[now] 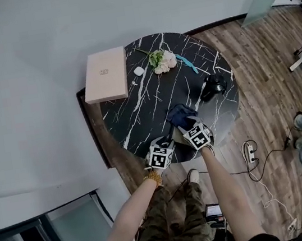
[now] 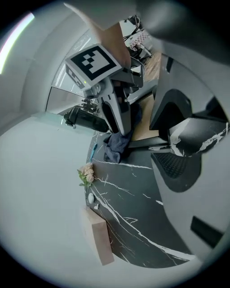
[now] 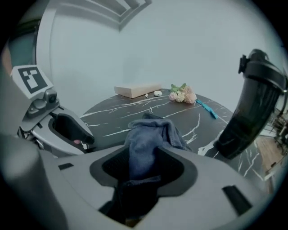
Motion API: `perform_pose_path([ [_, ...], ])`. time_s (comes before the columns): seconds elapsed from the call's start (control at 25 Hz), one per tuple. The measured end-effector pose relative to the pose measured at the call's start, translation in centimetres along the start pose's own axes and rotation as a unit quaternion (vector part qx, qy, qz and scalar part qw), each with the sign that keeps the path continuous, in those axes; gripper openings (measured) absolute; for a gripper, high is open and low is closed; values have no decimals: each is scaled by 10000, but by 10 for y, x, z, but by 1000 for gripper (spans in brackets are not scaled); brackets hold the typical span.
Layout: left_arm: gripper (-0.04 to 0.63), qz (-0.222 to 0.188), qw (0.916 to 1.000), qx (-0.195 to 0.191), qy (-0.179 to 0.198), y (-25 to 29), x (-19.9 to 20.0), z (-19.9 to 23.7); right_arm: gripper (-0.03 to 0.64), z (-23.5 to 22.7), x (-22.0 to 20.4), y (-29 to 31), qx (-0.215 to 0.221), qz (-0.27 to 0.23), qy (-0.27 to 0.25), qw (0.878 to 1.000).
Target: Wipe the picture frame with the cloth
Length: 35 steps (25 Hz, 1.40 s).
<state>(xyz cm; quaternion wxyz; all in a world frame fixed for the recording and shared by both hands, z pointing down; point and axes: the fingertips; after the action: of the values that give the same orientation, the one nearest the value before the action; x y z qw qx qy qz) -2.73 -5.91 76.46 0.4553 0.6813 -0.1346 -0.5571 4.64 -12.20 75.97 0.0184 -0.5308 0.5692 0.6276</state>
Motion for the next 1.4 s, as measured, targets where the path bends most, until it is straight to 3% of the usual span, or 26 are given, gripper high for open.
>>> perform_pose_path([
  [0.08,156,42,9999,-32,-91,4,-1,1,143,3,6,7,177,-105,-23,9998],
  [0.16,144,69,9999,-72,-111,5,-2,2,49,11,12,6,216,-21,-296,9993],
  [0.28,114,137,9998,-149,32,6,-3,-5,46,20,11,4,294,201,-460,9983],
  [0.44,107,273,9993,-160,222,5,-1,-6,46,44,-2,7,1215,243,238,9920],
  [0.52,114,313,9986,-133,411,2,2,-3,48,53,1,-5,1420,180,185,9895],
  [0.6,150,342,9979,-119,544,2,6,2,55,48,5,-21,1182,149,-214,9927],
  [0.64,169,378,9977,-148,534,3,6,3,93,43,5,-26,1027,177,-462,9935],
  [0.72,171,464,9978,-259,385,7,3,2,167,34,7,-26,799,285,-840,9929],
  [0.76,158,501,9979,-324,268,8,1,1,173,29,7,-23,713,326,-893,9929],
  [0.84,112,543,9978,-386,67,7,0,-4,176,17,5,-11,605,389,-660,9952],
  [0.96,103,590,9978,-301,-54,7,-2,-7,179,3,-2,8,650,371,63,9972],
  [1.04,104,673,9971,-324,-134,9,0,-7,144,2,0,13,703,273,313,9967],
  [1.16,106,818,9950,-475,-336,12,0,-5,22,14,6,12,697,401,-241,9965],
  [1.4,107,803,9954,-401,-331,10,-2,-3,21,54,-16,19,959,1019,-253,9898],
])
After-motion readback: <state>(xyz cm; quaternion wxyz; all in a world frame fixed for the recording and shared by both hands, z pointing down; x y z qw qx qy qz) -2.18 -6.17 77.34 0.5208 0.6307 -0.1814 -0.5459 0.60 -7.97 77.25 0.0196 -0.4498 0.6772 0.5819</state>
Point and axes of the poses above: the fingertips, and each gripper's own axes: y forward along the fingers, z to its left, x out of its top, and after that the axes turned 15 degrees about x, right-handed
